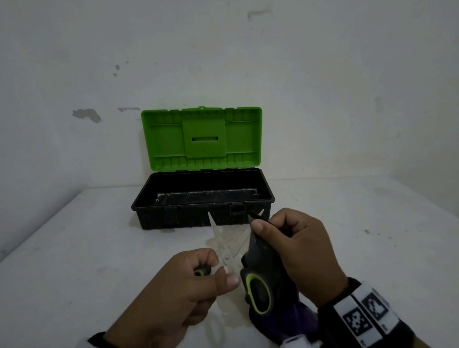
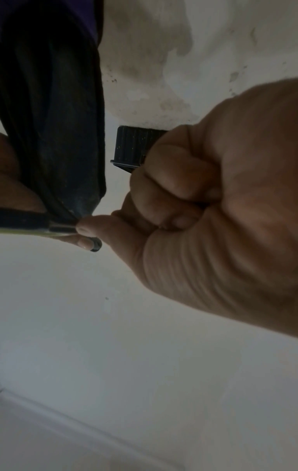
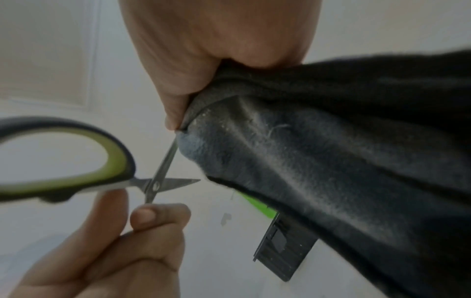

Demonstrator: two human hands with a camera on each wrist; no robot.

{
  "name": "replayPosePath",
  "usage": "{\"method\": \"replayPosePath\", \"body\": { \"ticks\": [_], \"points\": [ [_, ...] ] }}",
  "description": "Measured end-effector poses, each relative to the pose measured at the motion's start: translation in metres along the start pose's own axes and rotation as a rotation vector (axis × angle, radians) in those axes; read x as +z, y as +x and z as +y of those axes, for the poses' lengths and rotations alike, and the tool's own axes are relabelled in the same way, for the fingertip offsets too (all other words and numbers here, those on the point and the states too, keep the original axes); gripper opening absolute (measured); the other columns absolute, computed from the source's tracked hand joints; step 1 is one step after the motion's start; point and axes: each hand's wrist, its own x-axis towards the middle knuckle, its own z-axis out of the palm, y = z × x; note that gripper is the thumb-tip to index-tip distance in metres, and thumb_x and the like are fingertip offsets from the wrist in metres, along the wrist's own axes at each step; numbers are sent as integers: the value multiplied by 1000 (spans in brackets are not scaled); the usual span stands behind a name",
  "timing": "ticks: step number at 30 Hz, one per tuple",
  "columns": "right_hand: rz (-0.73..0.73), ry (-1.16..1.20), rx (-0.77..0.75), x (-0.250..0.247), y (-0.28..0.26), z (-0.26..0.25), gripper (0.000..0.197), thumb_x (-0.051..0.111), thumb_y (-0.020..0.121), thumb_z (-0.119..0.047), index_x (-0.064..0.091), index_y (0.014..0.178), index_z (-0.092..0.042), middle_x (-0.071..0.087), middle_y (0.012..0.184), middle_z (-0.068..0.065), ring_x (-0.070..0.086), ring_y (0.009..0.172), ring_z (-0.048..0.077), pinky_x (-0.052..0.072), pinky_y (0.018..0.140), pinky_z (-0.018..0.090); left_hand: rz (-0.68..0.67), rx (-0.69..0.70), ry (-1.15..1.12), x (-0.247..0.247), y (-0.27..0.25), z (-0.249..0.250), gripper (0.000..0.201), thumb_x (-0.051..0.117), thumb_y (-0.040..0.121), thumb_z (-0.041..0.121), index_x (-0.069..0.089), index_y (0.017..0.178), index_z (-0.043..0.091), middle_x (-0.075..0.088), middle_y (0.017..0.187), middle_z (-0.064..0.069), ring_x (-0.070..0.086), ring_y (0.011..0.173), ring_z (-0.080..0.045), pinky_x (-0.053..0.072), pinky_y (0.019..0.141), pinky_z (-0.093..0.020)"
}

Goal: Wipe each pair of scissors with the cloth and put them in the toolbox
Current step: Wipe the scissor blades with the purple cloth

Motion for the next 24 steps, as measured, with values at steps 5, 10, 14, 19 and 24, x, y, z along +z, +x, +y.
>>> {"method": "replayPosePath", "body": {
  "ticks": [5, 10, 14, 19, 24],
  "points": [
    [74, -9, 43, -10, 14, 9, 34, 76, 78, -29, 61, 56, -8, 61, 54, 3, 54, 51, 10, 46, 52, 21, 14, 20, 73, 0, -1, -1, 34, 81, 67, 13, 48, 75, 8, 29, 50, -3, 15, 41, -11, 17, 41, -17],
    [176, 37, 144, -29, 25, 19, 37, 73, 84, -27, 60, 58, -4, 58, 53, -1, 50, 53, 11, 43, 51, 20, 11, -22, 189, 0, -4, -1, 29, 84, 68, 12, 55, 67, 11, 35, 50, -5, 21, 41, -13, 21, 40, -18],
    [118, 7, 183, -45, 24, 21, 37, 72, 83, -28, 59, 61, -1, 58, 56, 5, 52, 54, 12, 45, 51, 21, 78, -32, 327, -6, -6, 1, 5, 62, 88, 4, 63, 84, 7, 45, 57, -5, 34, 44, -12, 28, 44, -23],
    [101, 9, 201, -60, 19, 17, 36, 71, 82, -25, 58, 66, 4, 61, 53, 1, 58, 47, 7, 45, 47, 16, 71, -47, 191, -13, -10, 7, 26, 44, 96, -4, 69, 101, 2, 63, 78, -15, 46, 54, -16, 35, 47, -25],
    [95, -36, 185, -70, 19, 13, 35, 71, 83, -23, 58, 64, 3, 60, 49, -2, 58, 44, 7, 43, 43, 14, 211, 89, 116, -15, -11, 3, 15, 54, 94, 2, 63, 105, -2, 73, 90, -20, 51, 52, -18, 40, 47, -25]
  ]
}}
